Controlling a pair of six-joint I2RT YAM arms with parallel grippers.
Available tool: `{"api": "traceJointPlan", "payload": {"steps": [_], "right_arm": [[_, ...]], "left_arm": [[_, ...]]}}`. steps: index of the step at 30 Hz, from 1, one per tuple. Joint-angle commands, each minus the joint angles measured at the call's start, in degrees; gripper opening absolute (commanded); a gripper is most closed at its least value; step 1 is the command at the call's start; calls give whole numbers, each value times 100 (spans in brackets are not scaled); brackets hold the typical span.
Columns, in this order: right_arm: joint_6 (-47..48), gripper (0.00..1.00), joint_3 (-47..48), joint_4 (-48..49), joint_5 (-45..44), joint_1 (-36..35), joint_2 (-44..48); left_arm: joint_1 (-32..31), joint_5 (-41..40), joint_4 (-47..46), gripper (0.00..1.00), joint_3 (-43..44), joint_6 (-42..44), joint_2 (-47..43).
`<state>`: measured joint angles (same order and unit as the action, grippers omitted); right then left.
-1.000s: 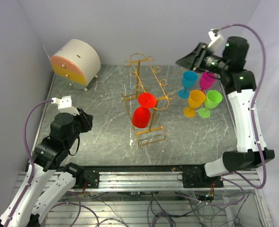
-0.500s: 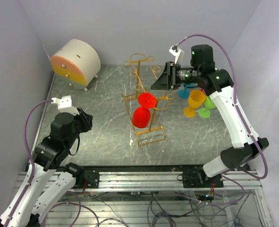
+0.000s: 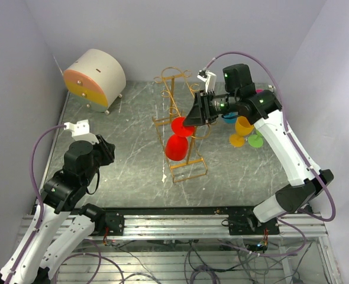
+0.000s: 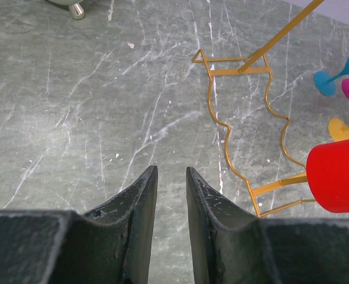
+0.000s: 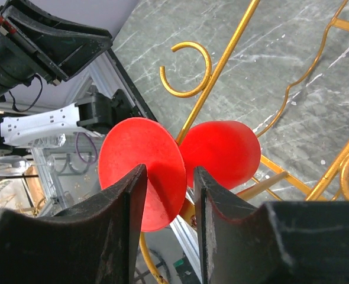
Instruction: Take the wine glass off the wine glass rack
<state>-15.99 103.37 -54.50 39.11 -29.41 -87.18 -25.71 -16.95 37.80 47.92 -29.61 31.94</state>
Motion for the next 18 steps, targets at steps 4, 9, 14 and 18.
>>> {"api": "traceJointPlan", "payload": {"steps": [4,9,14,18], "right_arm": [[28,27,27,8,-91,-92,81],[-22,16,153,13,-164,-91,46],[-149,5,153,178,-161,-91,97],[-248,1,152,293,-77,-83,139]], "left_arm": [[-21,-203,-10,37,8,-61,-37],[-21,-212,-10,37,5,-67,-39],[-15,-219,-10,37,12,-63,-23],[-17,-230,-1,37,8,-63,-30]]}}
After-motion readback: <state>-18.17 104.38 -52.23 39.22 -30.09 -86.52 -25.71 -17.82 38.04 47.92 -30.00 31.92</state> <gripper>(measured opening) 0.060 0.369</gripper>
